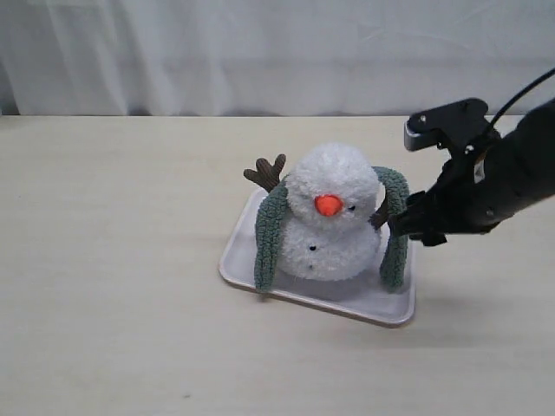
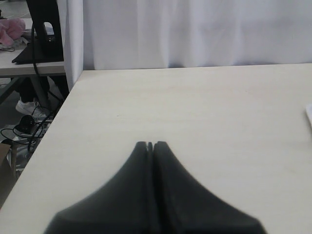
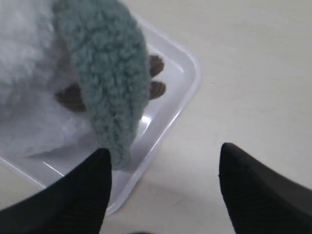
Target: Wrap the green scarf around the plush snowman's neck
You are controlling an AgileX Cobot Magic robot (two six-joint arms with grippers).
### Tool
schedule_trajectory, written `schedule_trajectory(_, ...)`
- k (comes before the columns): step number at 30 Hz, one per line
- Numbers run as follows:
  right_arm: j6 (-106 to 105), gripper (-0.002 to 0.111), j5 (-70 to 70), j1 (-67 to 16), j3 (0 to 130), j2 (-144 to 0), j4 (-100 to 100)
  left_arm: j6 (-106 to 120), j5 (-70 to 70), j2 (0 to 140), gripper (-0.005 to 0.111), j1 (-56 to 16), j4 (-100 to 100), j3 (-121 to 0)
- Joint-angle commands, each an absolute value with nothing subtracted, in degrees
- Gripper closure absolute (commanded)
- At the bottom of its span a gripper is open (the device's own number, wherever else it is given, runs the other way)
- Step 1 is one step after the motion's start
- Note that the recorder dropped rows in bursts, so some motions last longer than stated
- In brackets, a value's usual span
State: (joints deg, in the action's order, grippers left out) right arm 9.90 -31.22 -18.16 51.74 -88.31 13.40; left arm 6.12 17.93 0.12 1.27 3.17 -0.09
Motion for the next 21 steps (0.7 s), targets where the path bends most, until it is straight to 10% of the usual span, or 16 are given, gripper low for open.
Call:
schedule_trajectory(1, 10.17, 0.049, -11.68, -18.2, 42.19, -87.44, 9.05, 5.74, 17.54, 0.0, 0.107, 1.37, 3.04, 0.0)
schedule_trajectory(21, 7.02, 0.072, 13.3, -15.84, 33.3, -96.09, 6.7, 5.74, 17.54, 0.0, 0.107, 1.37, 3.04, 0.0)
